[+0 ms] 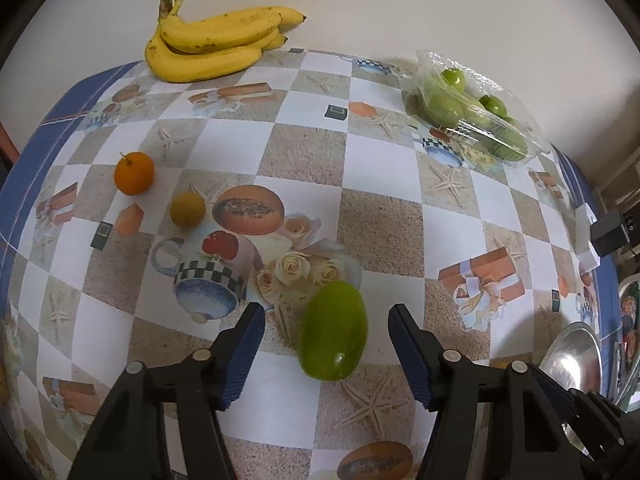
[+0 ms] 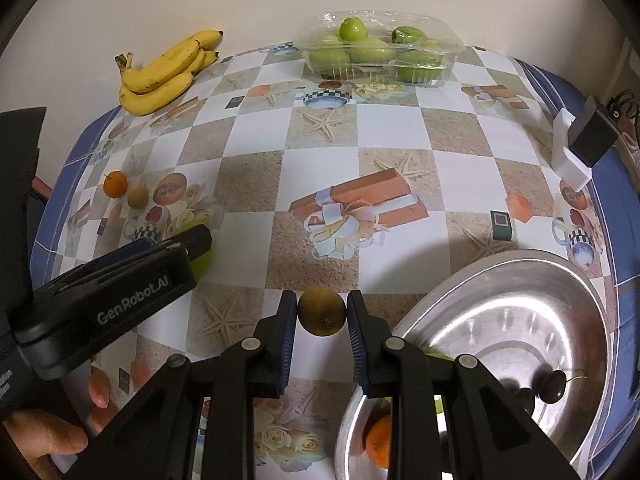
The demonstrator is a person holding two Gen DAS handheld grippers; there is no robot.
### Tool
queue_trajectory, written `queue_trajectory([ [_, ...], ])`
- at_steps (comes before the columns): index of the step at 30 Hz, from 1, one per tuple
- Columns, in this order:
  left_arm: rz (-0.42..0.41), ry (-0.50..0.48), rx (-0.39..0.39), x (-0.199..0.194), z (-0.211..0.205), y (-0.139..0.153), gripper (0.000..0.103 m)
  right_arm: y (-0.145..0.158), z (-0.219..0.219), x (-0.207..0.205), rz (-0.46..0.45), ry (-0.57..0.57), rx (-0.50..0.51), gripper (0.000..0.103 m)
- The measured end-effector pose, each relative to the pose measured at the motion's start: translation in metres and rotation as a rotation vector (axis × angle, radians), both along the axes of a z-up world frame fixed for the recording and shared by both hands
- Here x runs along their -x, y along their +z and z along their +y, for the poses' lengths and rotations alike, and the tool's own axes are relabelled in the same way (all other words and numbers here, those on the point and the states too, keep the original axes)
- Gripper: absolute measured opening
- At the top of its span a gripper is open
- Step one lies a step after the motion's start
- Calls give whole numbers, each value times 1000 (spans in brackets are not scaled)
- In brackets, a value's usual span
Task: Organize fruits
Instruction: 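Lower the left tool onto the green mango and close on it while the right tool holds its fruit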
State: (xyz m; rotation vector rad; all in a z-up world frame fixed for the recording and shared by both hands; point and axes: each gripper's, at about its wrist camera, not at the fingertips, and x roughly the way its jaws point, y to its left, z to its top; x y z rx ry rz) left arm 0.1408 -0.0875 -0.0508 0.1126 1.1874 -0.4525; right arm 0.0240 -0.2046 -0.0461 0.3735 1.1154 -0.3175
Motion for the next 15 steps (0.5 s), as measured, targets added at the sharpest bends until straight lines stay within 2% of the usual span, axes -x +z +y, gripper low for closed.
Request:
queue_trajectory([
  [8,8,3,-1,-1,-1,-4,58,-2,-6,4,4,-19,-13,27],
  [15,7,-13,-19,2,-5,-6,42,1,-10,7,-6,-30,-31,27],
])
